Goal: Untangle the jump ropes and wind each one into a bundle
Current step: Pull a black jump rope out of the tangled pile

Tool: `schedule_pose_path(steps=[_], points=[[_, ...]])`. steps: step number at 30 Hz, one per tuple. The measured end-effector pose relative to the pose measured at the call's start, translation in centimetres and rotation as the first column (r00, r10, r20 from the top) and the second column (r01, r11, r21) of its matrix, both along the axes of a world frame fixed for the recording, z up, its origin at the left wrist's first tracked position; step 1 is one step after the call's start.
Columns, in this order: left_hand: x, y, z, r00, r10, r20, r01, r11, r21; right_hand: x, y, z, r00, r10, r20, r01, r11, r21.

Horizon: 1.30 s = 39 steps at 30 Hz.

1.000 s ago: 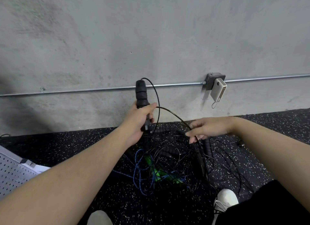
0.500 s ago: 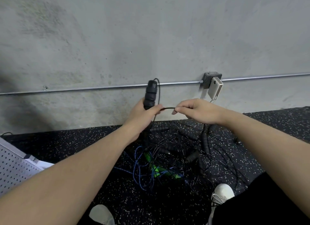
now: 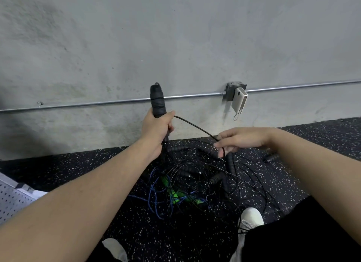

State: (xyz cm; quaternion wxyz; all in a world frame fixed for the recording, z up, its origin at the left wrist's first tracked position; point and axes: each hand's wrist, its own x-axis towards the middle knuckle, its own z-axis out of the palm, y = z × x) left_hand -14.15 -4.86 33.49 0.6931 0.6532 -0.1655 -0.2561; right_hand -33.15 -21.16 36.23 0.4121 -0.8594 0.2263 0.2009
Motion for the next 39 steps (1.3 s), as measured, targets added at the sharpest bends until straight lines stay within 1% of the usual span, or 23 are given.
schedule_pose_path(steps=[2, 4, 6, 7, 9, 13, 14, 16, 19, 20, 22, 23, 25, 27, 28, 29, 32, 35, 37, 39], points=[[0.1, 0.0, -0.3, 1.0, 0.002, -0.021, -0.001, 1.0, 0.018, -0.6, -0.9, -0.4, 0.999, -0.036, 0.022, 0.036, 0.999, -0.002], [0.4, 0.0, -0.8, 1.0, 0.006, -0.031, -0.004, 0.999, 0.054, -1.0, -1.5, -0.5, 0.992, -0.06, 0.114, 0.071, 0.993, -0.09], [0.7, 0.0, -1.4, 1.0, -0.028, 0.002, 0.027, 0.992, 0.122, -1.2, -1.8, -0.2, 0.971, -0.085, 0.221, 0.119, 0.983, -0.143], [0.7, -0.1, -1.8, 0.997, -0.061, 0.042, 0.053, 0.985, 0.163, -1.3, -1.9, -0.1, 0.96, -0.099, 0.261, 0.143, 0.978, -0.153], [0.1, -0.3, -2.1, 0.984, -0.144, 0.101, 0.12, 0.969, 0.215, -1.7, -1.9, 0.2, 0.949, -0.12, 0.292, 0.165, 0.977, -0.135], [-3.2, -1.6, -1.8, 0.929, -0.358, 0.092, 0.335, 0.92, 0.201, -2.3, -1.8, 0.3, 0.948, -0.09, 0.307, 0.146, 0.975, -0.165], [-4.2, -2.0, -1.8, 0.912, -0.396, 0.11, 0.369, 0.907, 0.201, -2.4, -1.7, 0.2, 0.946, -0.08, 0.314, 0.141, 0.974, -0.175], [-6.0, -2.8, -1.6, 0.882, -0.427, 0.197, 0.386, 0.897, 0.215, -2.7, -1.8, 0.3, 0.941, -0.081, 0.329, 0.15, 0.97, -0.191], [-7.6, -3.9, -1.2, 0.885, -0.373, 0.278, 0.327, 0.924, 0.198, -3.8, -1.6, 0.6, 0.924, -0.152, 0.352, 0.214, 0.966, -0.147], [-7.7, -4.2, -1.2, 0.905, -0.333, 0.266, 0.296, 0.94, 0.171, -4.3, -1.7, 0.6, 0.916, -0.188, 0.355, 0.246, 0.961, -0.125], [-7.4, -4.8, -1.2, 0.955, -0.237, 0.176, 0.223, 0.97, 0.094, -5.5, -2.1, 0.4, 0.914, -0.245, 0.324, 0.289, 0.952, -0.097], [-7.0, -5.1, -1.3, 0.976, -0.184, 0.118, 0.179, 0.982, 0.053, -6.2, -2.6, 0.2, 0.925, -0.263, 0.276, 0.296, 0.951, -0.088], [-6.2, -5.5, -1.5, 0.998, -0.064, 0.025, 0.063, 0.998, 0.016, -7.7, -3.5, -0.6, 0.959, -0.257, 0.117, 0.268, 0.959, -0.091], [-5.2, -5.6, -1.8, 1.0, 0.019, 0.001, -0.019, 0.998, 0.055, -9.2, -4.4, -1.5, 0.976, -0.216, -0.012, 0.214, 0.973, -0.09], [-4.9, -5.6, -2.1, 1.0, 0.019, 0.008, -0.02, 0.995, 0.096, -9.8, -4.9, -2.0, 0.975, -0.219, -0.031, 0.216, 0.974, -0.071], [-4.6, -5.7, -2.6, 1.0, -0.012, 0.017, 0.01, 0.99, 0.144, -10.4, -5.2, -2.3, 0.97, -0.24, -0.02, 0.239, 0.97, -0.046], [-4.7, -6.2, -4.3, 0.984, -0.174, 0.043, 0.155, 0.947, 0.282, -11.3, -5.7, -2.3, 0.942, -0.322, 0.101, 0.325, 0.945, -0.021], [-6.0, -6.8, -4.9, 0.917, -0.332, 0.22, 0.221, 0.884, 0.412, -12.0, -5.7, -1.8, 0.92, -0.335, 0.202, 0.353, 0.934, -0.058], [-7.3, -7.2, -4.5, 0.85, -0.424, 0.313, 0.275, 0.864, 0.423, -12.2, -5.7, -1.4, 0.92, -0.322, 0.223, 0.349, 0.932, -0.097], [-9.1, -7.8, -3.9, 0.784, -0.509, 0.356, 0.37, 0.843, 0.391, -12.1, -5.7, -1.2, 0.932, -0.274, 0.237, 0.313, 0.938, -0.149]])
